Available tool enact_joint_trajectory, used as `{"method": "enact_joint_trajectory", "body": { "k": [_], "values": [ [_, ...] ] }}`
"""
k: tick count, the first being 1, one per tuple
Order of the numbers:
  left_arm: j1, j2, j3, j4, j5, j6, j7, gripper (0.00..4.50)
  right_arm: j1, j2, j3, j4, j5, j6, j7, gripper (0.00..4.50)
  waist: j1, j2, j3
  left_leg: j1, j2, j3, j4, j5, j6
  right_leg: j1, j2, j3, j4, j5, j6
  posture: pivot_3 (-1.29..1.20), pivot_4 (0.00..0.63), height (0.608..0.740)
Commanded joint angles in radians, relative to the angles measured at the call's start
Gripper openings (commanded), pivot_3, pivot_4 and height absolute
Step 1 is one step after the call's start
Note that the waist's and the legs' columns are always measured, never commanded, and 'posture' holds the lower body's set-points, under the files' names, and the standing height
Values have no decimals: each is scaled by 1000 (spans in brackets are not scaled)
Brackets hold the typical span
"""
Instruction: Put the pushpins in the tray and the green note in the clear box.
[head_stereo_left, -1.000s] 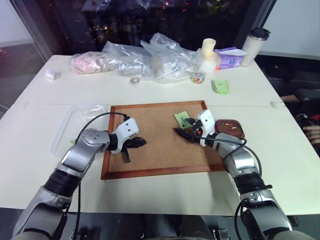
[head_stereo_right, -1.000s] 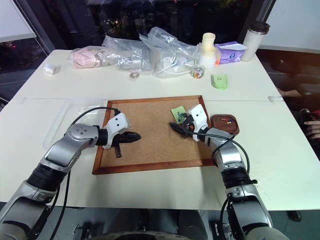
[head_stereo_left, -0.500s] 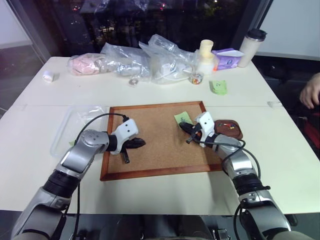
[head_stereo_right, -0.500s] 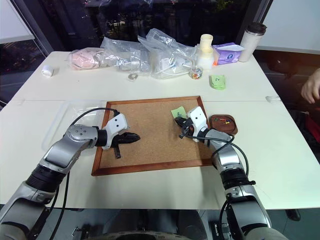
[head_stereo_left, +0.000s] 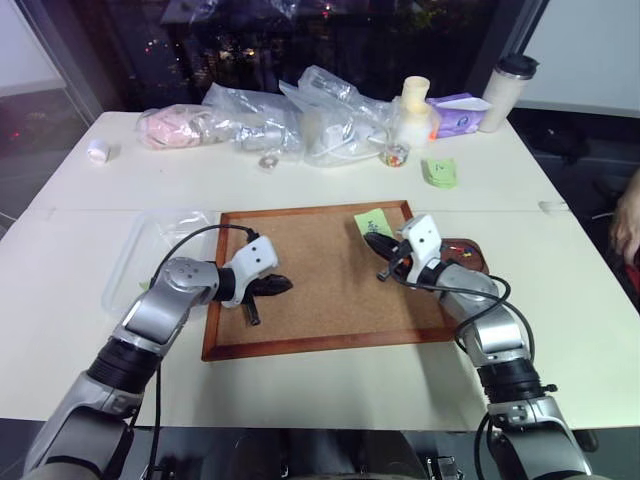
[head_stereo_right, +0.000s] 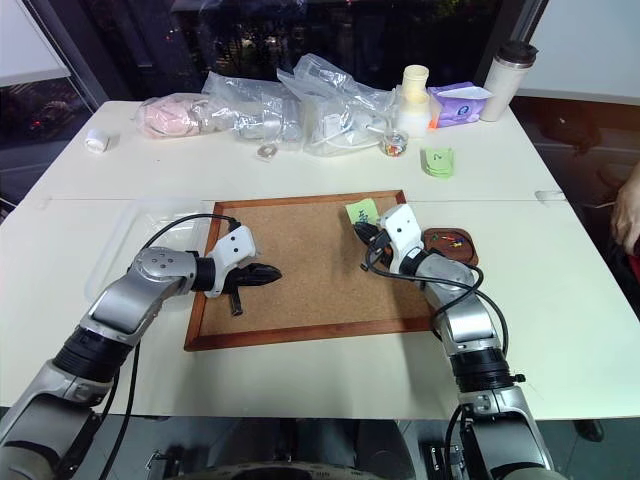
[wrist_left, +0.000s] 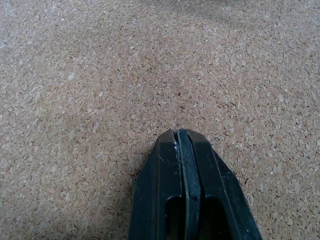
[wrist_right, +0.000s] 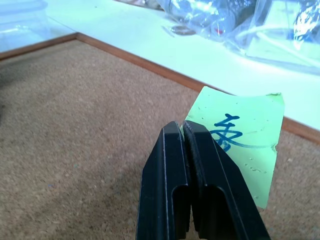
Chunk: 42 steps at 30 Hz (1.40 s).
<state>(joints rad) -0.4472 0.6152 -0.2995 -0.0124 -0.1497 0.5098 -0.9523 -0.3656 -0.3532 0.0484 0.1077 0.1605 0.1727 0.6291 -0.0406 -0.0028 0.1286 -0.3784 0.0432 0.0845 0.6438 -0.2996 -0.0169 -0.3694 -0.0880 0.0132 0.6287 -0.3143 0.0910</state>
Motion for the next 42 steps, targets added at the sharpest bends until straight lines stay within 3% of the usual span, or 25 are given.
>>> {"method": "enact_joint_trajectory", "body": {
  "k": [1,3,6,9,13,14,21,25,38,42],
  "values": [
    [14,-37,-3,93,7,57,25,0,0,-9,-15,-52,12,2,0,25,2,0,0,0,0,0,0,0,0,0,0,0,0,0,0,0,150,740],
    [-43,-128,135,83,-153,188,47,0,5,-17,-13,-68,9,4,4,25,11,1,1,-1,0,0,1,0,0,0,-1,-1,0,0,0,0,150,740],
    [-141,-200,285,114,-282,322,82,917,11,-32,-12,-102,10,12,9,0,26,-5,6,-15,0,0,6,3,2,-6,-3,-6,2,0,1,0,150,740],
    [-224,-243,383,164,-362,414,133,2365,15,-49,-13,-133,7,19,15,0,26,-9,7,-32,0,-1,8,6,0,-21,-3,-11,3,5,10,0,150,740],
    [-309,-307,475,237,-436,508,213,4333,25,-71,-20,-190,17,43,14,0,28,-11,9,-33,0,0,7,9,-3,-20,1,-16,2,6,11,0,150,740],
    [-321,-321,489,254,-443,523,234,4464,27,-74,-22,-203,18,48,13,0,28,-11,9,-33,-1,0,7,9,-3,-20,2,-16,2,5,11,0,150,740],
    [-377,-426,550,397,-517,633,306,4464,49,-95,-29,-307,27,93,5,0,28,-21,16,-33,-1,0,10,12,-2,-19,3,-16,1,7,15,0,150,740],
    [-445,-497,584,534,-544,587,286,4464,55,-106,-32,-366,35,126,4,0,31,-22,17,-33,-1,-2,11,15,-3,-18,5,-16,2,8,17,0,150,740],
    [-599,-582,588,866,-504,375,198,4464,75,-104,-19,-446,38,176,0,0,30,-22,17,-33,-4,-2,9,17,-7,-19,7,-16,2,8,17,0,150,740],
    [-626,-603,584,931,-491,331,183,3215,78,-100,-14,-464,39,188,-2,0,30,-22,17,-33,-5,-2,8,17,-7,-19,7,-16,2,8,17,0,150,740]
  ]
}}
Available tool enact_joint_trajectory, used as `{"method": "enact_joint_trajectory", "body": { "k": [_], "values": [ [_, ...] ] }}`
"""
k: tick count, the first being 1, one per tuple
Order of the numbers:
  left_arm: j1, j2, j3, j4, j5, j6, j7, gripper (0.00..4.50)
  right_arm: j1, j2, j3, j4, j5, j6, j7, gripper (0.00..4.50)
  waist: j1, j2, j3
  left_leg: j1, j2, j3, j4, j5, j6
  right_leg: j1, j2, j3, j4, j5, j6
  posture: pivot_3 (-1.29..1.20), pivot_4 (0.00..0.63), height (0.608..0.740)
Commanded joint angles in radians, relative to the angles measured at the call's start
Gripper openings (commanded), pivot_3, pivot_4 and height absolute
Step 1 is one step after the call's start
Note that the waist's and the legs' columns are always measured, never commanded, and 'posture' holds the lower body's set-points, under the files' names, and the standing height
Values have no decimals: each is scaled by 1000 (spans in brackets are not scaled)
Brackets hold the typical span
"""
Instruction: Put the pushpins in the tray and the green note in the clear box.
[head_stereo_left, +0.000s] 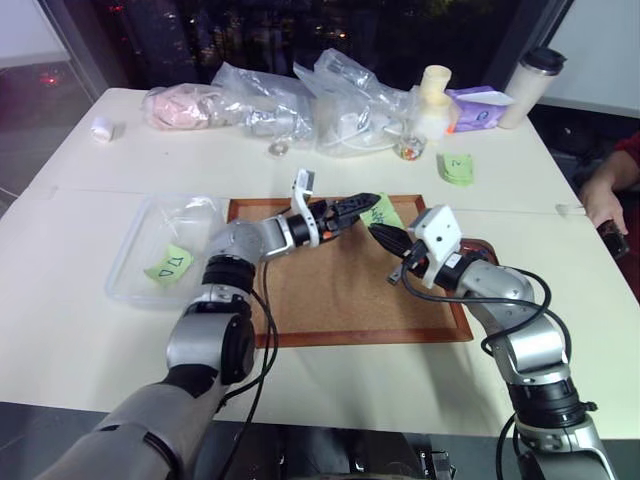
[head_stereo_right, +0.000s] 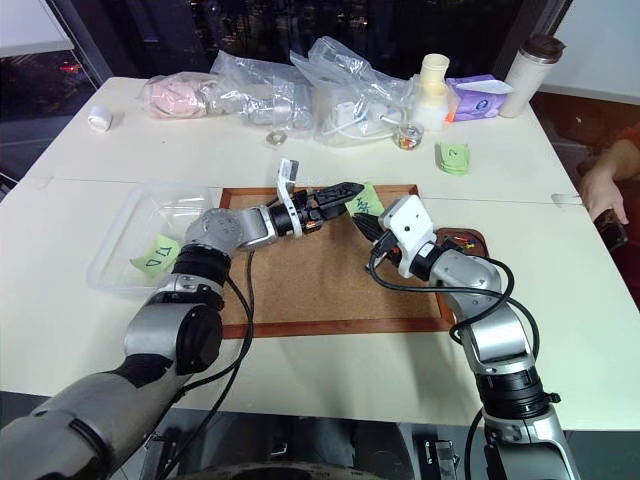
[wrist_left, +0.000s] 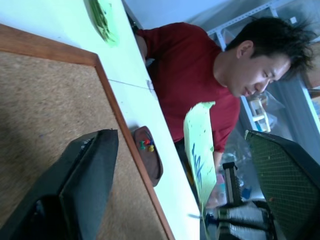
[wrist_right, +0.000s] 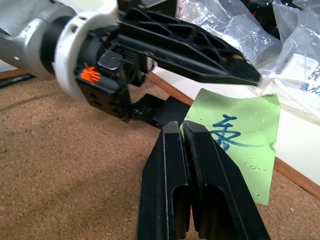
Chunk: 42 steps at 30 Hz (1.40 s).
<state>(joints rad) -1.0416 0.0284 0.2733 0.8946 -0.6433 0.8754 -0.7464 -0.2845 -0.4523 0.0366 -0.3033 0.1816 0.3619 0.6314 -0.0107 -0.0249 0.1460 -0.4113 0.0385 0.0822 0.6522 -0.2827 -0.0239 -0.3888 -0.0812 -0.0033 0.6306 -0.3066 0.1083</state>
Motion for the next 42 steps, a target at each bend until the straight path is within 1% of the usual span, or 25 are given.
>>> {"method": "enact_joint_trajectory", "body": {
  "k": [1,5,6,7,10,15,18,23,26,29,31,33,35,39,42],
  "values": [
    [-35,-22,8,37,8,-43,-25,2751,-2,0,0,-59,17,2,-5,0,0,0,0,0,0,0,0,0,0,0,0,0,0,0,0,0,150,740],
    [-42,-21,8,61,16,-53,-40,755,3,3,4,-69,16,8,-8,0,0,0,0,0,0,0,0,0,0,0,0,0,0,0,0,0,150,740],
    [-43,-20,8,63,17,-53,-42,155,4,3,4,-70,17,9,-8,0,-1,0,0,0,0,0,0,0,0,0,0,0,0,0,0,0,150,740],
    [-44,-19,9,66,20,-52,-44,33,4,2,5,-71,17,10,-8,0,-1,0,0,0,0,0,0,0,0,0,0,0,1,0,0,0,150,740],
    [-42,-11,3,77,41,-73,-39,33,4,3,5,-71,17,10,-10,0,-1,0,0,0,0,0,0,0,0,0,0,0,1,0,0,0,150,740],
    [-5,-1,-97,55,152,-179,-74,33,-3,10,-6,-78,19,7,-28,0,0,0,0,0,0,0,0,0,0,0,0,0,1,0,0,0,150,740],
    [14,5,-121,50,187,-226,-90,33,-23,43,-55,-100,59,19,-72,0,0,0,0,0,0,0,1,0,0,0,0,0,1,0,0,0,150,740],
    [22,2,-71,26,149,-207,-97,33,-25,83,-116,-110,131,76,-122,0,1,0,0,0,0,0,2,0,0,0,0,0,2,0,0,0,150,740],
    [36,8,-64,-82,125,-186,-108,33,-17,81,-261,-40,185,142,-201,0,4,0,0,0,0,-1,2,0,0,1,0,0,2,0,0,0,150,740],
    [99,28,-167,-284,177,-218,-144,33,-15,36,-340,46,166,175,-256,0,4,0,0,0,0,-1,3,0,0,2,-1,0,2,0,0,0,150,740],
    [156,57,-272,-451,235,-274,-173,33,-18,8,-376,110,161,196,-279,0,1,1,0,0,0,-1,2,0,0,1,-1,0,2,0,0,0,150,740],
    [198,89,-354,-596,275,-304,-186,33,-19,-21,-395,173,155,215,-286,0,0,1,-1,1,0,0,1,0,0,1,0,0,2,0,0,0,150,740],
    [221,121,-406,-684,304,-324,-192,33,-19,-40,-398,216,152,218,-279,0,0,2,-1,1,1,0,1,0,0,1,0,1,2,0,0,0,150,740],
    [251,188,-475,-784,342,-333,-209,33,-11,-64,-382,261,155,249,-264,0,-3,4,-2,3,1,1,2,1,0,2,0,2,4,0,0,0,150,740],
    [269,228,-497,-837,345,-320,-217,33,6,-68,-373,273,153,269,-255,0,-1,5,-3,3,1,1,2,1,0,2,0,2,4,0,0,0,150,740]
  ]
}}
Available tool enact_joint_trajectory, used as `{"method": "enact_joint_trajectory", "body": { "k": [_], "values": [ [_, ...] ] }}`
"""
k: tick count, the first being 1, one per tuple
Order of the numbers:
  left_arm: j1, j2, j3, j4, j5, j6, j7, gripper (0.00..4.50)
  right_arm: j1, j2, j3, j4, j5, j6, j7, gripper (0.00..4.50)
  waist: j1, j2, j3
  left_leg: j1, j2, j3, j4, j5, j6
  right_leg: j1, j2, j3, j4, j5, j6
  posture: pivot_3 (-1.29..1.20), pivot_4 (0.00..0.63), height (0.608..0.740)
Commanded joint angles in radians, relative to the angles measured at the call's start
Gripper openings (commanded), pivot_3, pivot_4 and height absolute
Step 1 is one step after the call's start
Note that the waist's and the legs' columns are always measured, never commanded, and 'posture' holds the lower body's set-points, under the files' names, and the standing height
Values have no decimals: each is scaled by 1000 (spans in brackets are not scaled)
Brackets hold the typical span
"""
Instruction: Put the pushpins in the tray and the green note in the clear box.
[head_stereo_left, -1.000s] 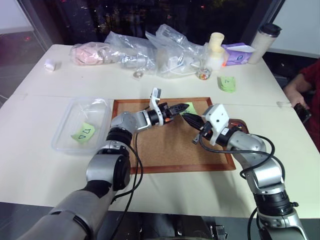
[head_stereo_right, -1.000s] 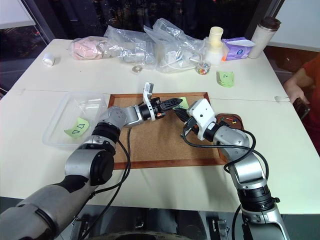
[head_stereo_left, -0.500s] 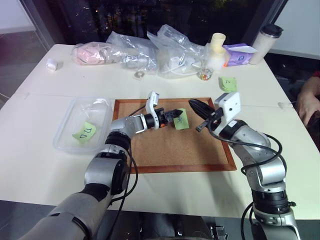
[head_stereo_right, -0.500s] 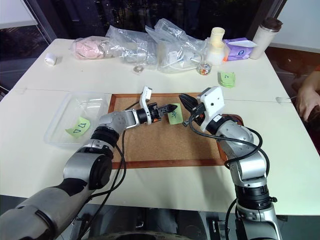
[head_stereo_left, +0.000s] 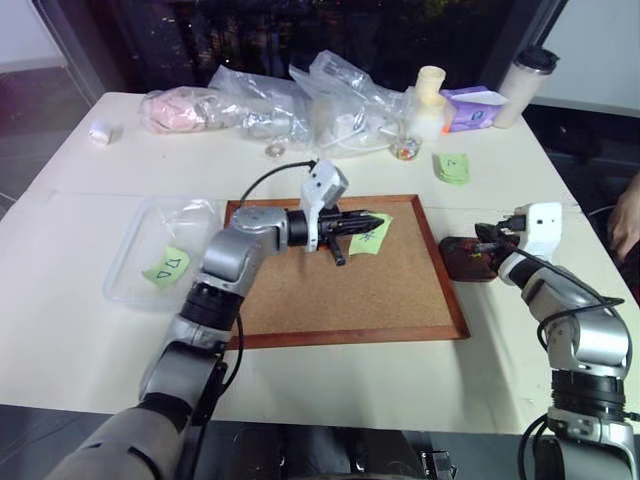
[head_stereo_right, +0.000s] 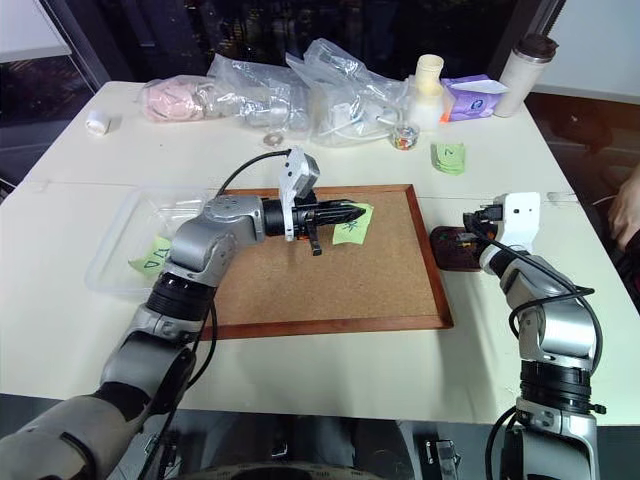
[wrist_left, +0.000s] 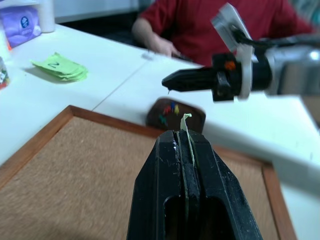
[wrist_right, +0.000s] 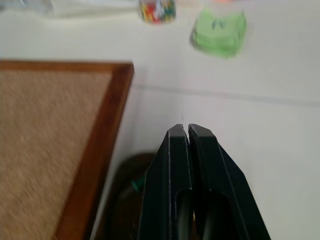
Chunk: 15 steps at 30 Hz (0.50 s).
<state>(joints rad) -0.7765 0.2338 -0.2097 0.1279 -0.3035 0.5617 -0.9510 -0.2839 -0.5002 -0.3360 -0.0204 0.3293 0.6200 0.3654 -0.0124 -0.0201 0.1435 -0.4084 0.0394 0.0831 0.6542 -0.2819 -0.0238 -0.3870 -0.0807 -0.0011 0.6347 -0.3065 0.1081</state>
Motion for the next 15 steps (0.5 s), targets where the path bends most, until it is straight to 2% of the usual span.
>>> {"method": "enact_joint_trajectory", "body": {
  "k": [1,7,8,9,10,15],
  "values": [
    [8,29,-12,-78,1,-1,-11,33,10,-19,-1,-8,5,11,11,0,1,0,0,0,0,0,0,0,0,0,0,0,0,0,0,0,150,740],
    [24,52,-1,-66,-6,10,0,33,42,-12,-8,-37,16,34,7,0,3,0,0,-1,0,-1,3,0,1,1,0,0,0,0,0,0,150,740],
    [26,54,0,-63,-6,9,0,0,48,-11,-8,-41,17,34,7,445,3,0,0,-1,0,-1,3,0,1,1,0,0,0,0,0,0,150,740],
    [27,55,0,-61,-6,8,0,0,52,-10,-9,-43,18,33,7,614,3,0,0,-1,0,-1,3,0,1,1,0,0,0,0,0,0,150,740],
    [27,55,0,-59,-6,7,0,0,55,-10,-9,-44,19,33,6,967,3,0,0,-1,0,-1,4,0,1,1,0,0,1,0,0,0,150,740],
    [31,60,0,-45,-5,2,-4,0,67,-13,-21,-63,23,30,-1,3532,2,0,0,-1,0,-1,5,-1,1,1,0,0,2,0,0,0,150,740]
  ]
}}
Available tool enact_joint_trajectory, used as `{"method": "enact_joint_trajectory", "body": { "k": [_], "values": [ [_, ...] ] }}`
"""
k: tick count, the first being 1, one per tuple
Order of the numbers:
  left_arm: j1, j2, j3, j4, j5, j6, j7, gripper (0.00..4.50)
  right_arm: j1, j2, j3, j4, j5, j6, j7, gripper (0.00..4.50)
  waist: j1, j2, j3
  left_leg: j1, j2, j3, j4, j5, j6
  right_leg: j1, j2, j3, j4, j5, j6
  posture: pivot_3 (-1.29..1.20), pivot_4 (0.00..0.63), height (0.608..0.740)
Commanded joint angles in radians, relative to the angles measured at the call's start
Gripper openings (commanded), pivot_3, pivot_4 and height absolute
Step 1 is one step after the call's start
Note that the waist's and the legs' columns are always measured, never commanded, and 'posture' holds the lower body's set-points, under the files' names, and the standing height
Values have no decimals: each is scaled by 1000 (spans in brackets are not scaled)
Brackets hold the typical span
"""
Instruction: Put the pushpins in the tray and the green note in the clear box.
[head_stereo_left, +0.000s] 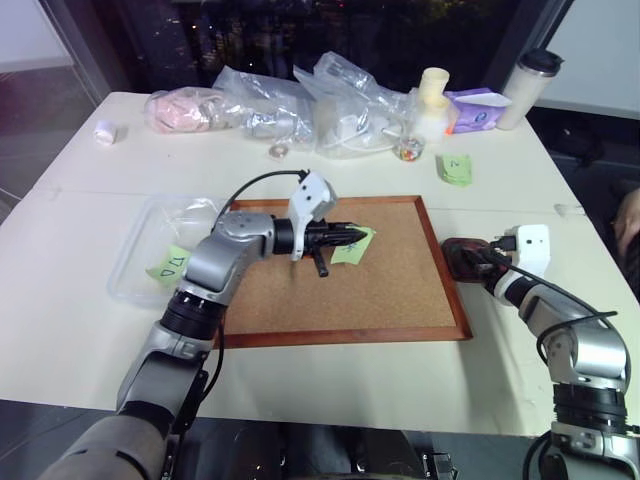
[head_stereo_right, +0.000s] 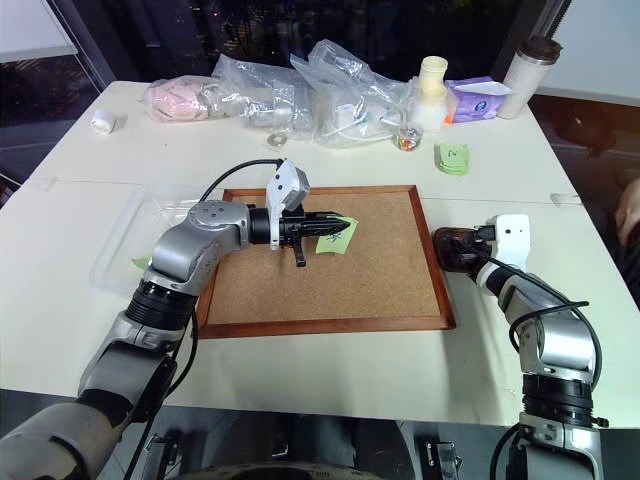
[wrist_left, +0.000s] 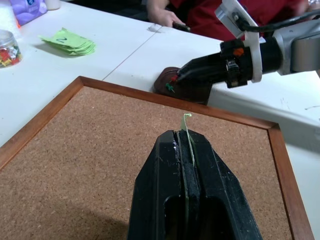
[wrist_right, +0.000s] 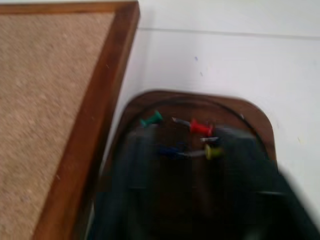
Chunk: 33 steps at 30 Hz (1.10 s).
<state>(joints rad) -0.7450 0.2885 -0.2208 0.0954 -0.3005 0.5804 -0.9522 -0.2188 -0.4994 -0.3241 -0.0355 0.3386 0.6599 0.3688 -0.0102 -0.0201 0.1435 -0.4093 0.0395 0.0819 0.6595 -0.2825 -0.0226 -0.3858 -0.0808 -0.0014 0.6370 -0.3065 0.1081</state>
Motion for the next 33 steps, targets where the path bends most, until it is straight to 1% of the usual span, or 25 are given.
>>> {"method": "enact_joint_trajectory", "body": {
  "k": [1,2,10,13,15,18,19,22,24,26,29,31,33],
  "values": [
    [-1,6,12,-8,-7,-18,-3,0,3,-14,-37,-53,16,-10,-6,4102,0,0,0,0,0,0,0,0,0,0,0,0,0,0,0,0,150,740],
    [0,7,13,-9,-8,-17,-3,0,6,-13,-43,-63,20,-13,-7,4452,0,0,0,0,0,0,0,0,0,0,0,0,1,0,0,0,150,740],
    [-1,15,40,-9,-18,-15,13,0,16,-13,-81,-136,77,-23,13,4452,0,0,0,0,0,0,2,0,0,0,0,0,3,0,0,0,150,740],
    [-16,17,85,-27,-10,2,93,0,-9,-27,-95,-167,120,-26,45,4452,-1,0,0,0,0,0,3,0,1,0,0,0,3,0,0,0,150,740],
    [-33,18,135,-63,-1,45,192,0,-34,-48,-88,-198,170,-10,99,4452,-2,0,0,0,0,0,3,0,1,-1,0,0,4,0,0,0,150,740],
    [-68,40,244,-139,34,179,399,0,-76,-98,-22,-260,263,49,222,4452,-4,0,0,0,1,-1,4,-1,2,-1,0,1,6,0,0,0,150,740],
    [-81,51,279,-162,44,241,461,0,-89,-114,3,-274,288,71,259,4452,-5,0,0,0,1,-1,4,-4,7,-1,0,1,7,0,0,0,150,740],
    [-120,104,358,-222,113,481,634,0,-135,-163,100,-295,321,115,361,4452,-4,0,1,0,2,-1,4,-4,7,-1,1,1,9,0,0,0,150,740],
    [-129,163,384,-264,163,665,711,0,-173,-182,167,-294,332,127,426,4452,-7,0,1,0,2,-1,5,-4,7,-1,1,1,9,0,0,0,150,740],
    [-120,200,407,-309,174,797,742,0,-205,-193,219,-289,331,129,473,4452,-4,-1,1,0,2,-1,5,-4,7,-1,1,1,10,0,0,0,150,740],
    [-104,202,457,-366,174,964,766,0,-233,-202,279,-284,323,128,526,4452,6,-2,1,-1,3,-2,5,-3,6,-1,0,0,10,0,0,0,150,740],
    [-35,186,502,-400,170,1024,782,0,-248,-208,321,-276,315,124,569,4452,14,-4,2,-1,2,-1,6,-3,5,0,-1,0,10,0,0,0,150,740],
    [39,177,524,-421,166,1034,796,0,-259,-206,351,-262,305,114,599,4452,13,-4,1,-1,2,-1,7,-3,5,0,-1,1,10,0,0,0,150,740]
  ]
}}
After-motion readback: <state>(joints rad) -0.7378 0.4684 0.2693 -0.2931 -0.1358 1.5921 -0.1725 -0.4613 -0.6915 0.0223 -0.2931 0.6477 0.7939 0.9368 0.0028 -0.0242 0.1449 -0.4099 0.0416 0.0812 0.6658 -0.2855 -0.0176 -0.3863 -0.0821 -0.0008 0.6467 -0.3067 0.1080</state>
